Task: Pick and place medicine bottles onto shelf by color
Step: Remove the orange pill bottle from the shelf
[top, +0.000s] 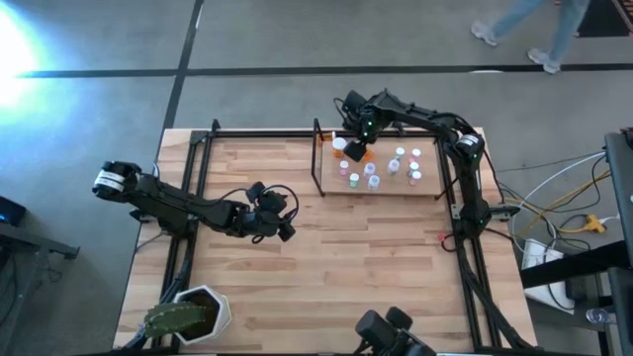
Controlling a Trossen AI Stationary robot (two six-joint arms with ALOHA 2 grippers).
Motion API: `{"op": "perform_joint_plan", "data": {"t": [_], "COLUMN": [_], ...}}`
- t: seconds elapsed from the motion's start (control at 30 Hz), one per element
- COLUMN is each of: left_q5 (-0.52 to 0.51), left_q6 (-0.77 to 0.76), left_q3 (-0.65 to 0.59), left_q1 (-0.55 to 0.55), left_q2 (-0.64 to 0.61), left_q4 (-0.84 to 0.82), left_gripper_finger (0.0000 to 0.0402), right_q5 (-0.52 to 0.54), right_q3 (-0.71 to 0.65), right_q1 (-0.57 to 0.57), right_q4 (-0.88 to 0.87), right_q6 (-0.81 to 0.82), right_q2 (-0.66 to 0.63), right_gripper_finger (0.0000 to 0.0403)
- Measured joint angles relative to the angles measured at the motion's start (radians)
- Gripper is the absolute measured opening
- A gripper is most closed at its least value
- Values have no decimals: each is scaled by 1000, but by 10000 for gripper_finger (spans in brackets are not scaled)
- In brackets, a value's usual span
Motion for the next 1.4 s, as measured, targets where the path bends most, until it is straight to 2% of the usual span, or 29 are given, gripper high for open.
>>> {"op": "perform_joint_plan", "data": {"t": [0.27, 0.4, 0.57, 0.77, 0.97, 1.1, 1.27, 1.4], "left_q5": [0, 0, 0, 0, -1, -1, -1, 0], "left_q6": [0, 0, 0, 0, 49, 167, 386, 487], "left_q3": [0, 0, 0, 0, 12, 14, 14, 15], "left_q1": [0, 0, 0, -3, -57, -135, -255, -326], "left_q2": [0, 0, 0, 0, 0, 0, 4, 17], "left_q4": [0, 0, 0, 0, 17, 154, 420, 587], "left_gripper_finger": [212, 212, 212, 212, 212, 212, 212, 212], "right_q5": [-8, -9, -9, 7, 106, 236, 482, 645], "right_q3": [-43, -56, -174, -448, -764, -955, -1122, -1220], "right_q1": [0, 0, 0, 50, 287, 523, 853, 1066], "right_q4": [77, 103, 257, 494, 749, 922, 1141, 1377], "right_q6": [-44, -68, -88, -4, 108, 200, 224, 204], "right_q2": [-3, -45, -200, -486, -782, -926, -975, -926], "right_gripper_finger": [200, 175, 166, 167, 166, 165, 164, 164]}}
